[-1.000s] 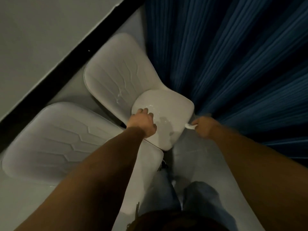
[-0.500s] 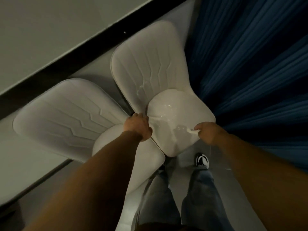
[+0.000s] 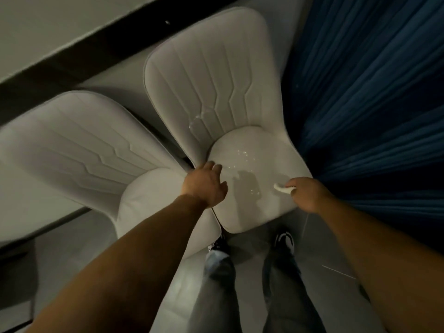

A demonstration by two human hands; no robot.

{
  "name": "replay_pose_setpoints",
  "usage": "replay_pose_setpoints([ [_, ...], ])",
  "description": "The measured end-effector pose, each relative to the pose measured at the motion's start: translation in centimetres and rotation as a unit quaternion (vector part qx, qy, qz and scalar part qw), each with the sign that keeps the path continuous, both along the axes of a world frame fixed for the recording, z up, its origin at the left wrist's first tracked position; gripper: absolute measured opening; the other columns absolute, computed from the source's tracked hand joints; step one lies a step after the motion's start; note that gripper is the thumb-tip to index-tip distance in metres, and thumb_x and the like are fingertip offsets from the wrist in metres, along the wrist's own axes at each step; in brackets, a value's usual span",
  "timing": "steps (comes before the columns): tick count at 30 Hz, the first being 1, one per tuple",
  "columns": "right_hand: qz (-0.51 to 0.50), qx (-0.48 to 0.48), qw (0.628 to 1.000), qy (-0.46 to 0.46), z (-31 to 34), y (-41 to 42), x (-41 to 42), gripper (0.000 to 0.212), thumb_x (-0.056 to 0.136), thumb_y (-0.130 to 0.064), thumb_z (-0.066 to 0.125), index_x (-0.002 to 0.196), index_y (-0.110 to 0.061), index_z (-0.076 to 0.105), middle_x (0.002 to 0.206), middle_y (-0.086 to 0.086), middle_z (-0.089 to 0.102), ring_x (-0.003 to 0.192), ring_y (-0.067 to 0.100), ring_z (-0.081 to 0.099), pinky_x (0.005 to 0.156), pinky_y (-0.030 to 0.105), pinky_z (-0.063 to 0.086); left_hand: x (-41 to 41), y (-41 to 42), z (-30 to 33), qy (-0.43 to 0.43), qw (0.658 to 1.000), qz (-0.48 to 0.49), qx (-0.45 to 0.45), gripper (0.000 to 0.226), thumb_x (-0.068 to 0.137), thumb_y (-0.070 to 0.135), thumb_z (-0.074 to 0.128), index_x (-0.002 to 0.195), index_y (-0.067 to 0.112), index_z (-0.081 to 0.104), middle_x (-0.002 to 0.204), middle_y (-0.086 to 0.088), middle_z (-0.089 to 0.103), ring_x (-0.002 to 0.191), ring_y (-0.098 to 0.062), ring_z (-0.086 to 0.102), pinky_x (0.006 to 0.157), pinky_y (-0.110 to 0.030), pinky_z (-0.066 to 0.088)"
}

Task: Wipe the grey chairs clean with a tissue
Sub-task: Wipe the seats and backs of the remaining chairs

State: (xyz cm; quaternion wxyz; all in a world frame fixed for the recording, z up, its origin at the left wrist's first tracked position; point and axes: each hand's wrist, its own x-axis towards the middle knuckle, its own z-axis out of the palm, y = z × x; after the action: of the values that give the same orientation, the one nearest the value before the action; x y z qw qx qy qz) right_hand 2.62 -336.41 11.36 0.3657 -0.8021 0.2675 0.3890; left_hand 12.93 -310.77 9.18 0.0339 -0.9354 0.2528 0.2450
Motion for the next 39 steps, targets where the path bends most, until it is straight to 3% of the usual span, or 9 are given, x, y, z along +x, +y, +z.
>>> replay_pose_setpoints([
  [4, -0.012, -0.028, 0.999, -0.03, -4.2, -0.1, 2.6, 0.051, 0.093, -0.064, 0.045, 0.102, -0.021, 0.069, 0.11, 0.007, 0.066, 0.096, 0.027, 0.06, 0.092, 0.037, 0.05, 0.9, -0.7, -3.7, -0.017, 0.999, 0.046, -0.009, 0.061, 0.095, 0.052, 0.04, 0.145, 0.018, 0.047, 0.143, -0.005, 0.053, 0.133, -0.028, 0.046, 0.108, -0.043, 0.043],
  [6, -0.017, -0.031, 0.997, -0.069, -6.9, 0.5, 4.3, 0.033, 0.099, -0.049, 0.045, 0.101, -0.026, 0.069, 0.103, 0.006, 0.068, 0.085, 0.022, 0.059, 0.082, 0.033, 0.051, 1.1, 0.0, -6.8, -0.017, 0.996, 0.085, 0.009, 0.061, 0.096, 0.054, 0.038, 0.144, 0.019, 0.048, 0.143, -0.005, 0.053, 0.134, -0.027, 0.045, 0.109, -0.042, 0.04],
  [8, -0.022, -0.029, 0.993, -0.113, -9.8, 1.3, 6.2, 0.029, 0.101, -0.026, 0.044, 0.121, -0.028, 0.064, 0.114, 0.007, 0.066, 0.089, 0.022, 0.057, 0.079, 0.028, 0.047, 0.9, 1.1, -10.1, -0.029, 0.992, 0.125, 0.018, 0.062, 0.094, 0.057, 0.035, 0.142, 0.02, 0.047, 0.143, -0.005, 0.052, 0.135, -0.027, 0.043, 0.108, -0.043, 0.039],
  [12, -0.07, -0.048, 0.974, -0.212, -15.1, 3.5, 11.5, 0.037, 0.101, -0.018, 0.042, 0.134, -0.025, 0.056, 0.126, 0.006, 0.063, 0.102, 0.024, 0.058, 0.083, 0.022, 0.04, 1.3, 3.5, -16.8, -0.081, 0.969, 0.228, 0.042, 0.077, 0.092, 0.066, 0.027, 0.154, 0.02, 0.028, 0.163, -0.01, 0.028, 0.152, -0.031, 0.019, 0.119, -0.049, 0.024],
  [19, -0.172, -0.094, 0.914, -0.354, -23.3, 9.2, 19.9, 0.04, 0.1, -0.018, 0.044, 0.138, -0.026, 0.052, 0.136, 0.0, 0.057, 0.121, 0.021, 0.054, 0.089, 0.014, 0.031, 2.7, 4.7, -28.3, -0.005, 0.837, 0.544, 0.054, 0.121, 0.073, 0.098, 0.015, 0.16, 0.017, -0.01, 0.169, -0.013, -0.011, 0.155, -0.036, -0.01, 0.121, -0.059, 0.005],
  [24, -0.222, -0.057, 0.844, -0.486, -24.3, 13.0, 23.2, 0.042, 0.101, -0.012, 0.042, 0.142, -0.017, 0.048, 0.142, 0.003, 0.052, 0.128, 0.014, 0.048, 0.089, -0.009, 0.022, 3.2, 5.9, -33.3, -0.038, 0.849, 0.527, 0.03, 0.132, 0.066, 0.102, 0.007, 0.158, 0.01, -0.015, 0.168, -0.015, -0.012, 0.155, -0.034, -0.013, 0.124, -0.056, 0.002],
  [31, -0.235, 0.005, 0.666, -0.708, -18.8, 18.0, 30.2, 0.04, 0.097, 0.008, 0.038, 0.136, 0.013, 0.044, 0.145, 0.035, 0.035, 0.139, 0.037, 0.036, 0.109, 0.011, 0.029, 2.7, 6.6, -35.3, -0.108, 0.845, 0.523, -0.02, 0.119, 0.075, 0.096, 0.013, 0.157, 0.014, -0.016, 0.169, -0.01, -0.011, 0.155, -0.026, -0.016, 0.125, -0.049, -0.006],
  [35, -0.175, -0.016, 0.674, -0.717, -21.0, 21.3, 29.8, 0.039, 0.097, 0.003, 0.045, 0.136, 0.01, 0.046, 0.147, 0.037, 0.03, 0.141, 0.044, 0.03, 0.113, 0.039, 0.037, 2.5, 6.4, -35.3, -0.123, 0.847, 0.517, -0.023, 0.115, 0.078, 0.091, 0.017, 0.155, 0.013, -0.018, 0.169, -0.012, -0.01, 0.154, -0.026, -0.017, 0.125, -0.05, -0.004],
  [39, 0.001, -0.084, 0.728, -0.681, -28.1, 22.4, 25.7, 0.043, 0.101, -0.007, 0.045, 0.143, -0.001, 0.042, 0.154, 0.022, 0.03, 0.147, 0.034, 0.023, 0.115, 0.043, 0.034, 2.5, 6.5, -36.1, -0.158, 0.845, 0.509, -0.034, 0.113, 0.081, 0.086, 0.02, 0.158, 0.009, -0.007, 0.169, -0.013, -0.002, 0.156, -0.027, -0.009, 0.126, -0.052, 0.002],
])
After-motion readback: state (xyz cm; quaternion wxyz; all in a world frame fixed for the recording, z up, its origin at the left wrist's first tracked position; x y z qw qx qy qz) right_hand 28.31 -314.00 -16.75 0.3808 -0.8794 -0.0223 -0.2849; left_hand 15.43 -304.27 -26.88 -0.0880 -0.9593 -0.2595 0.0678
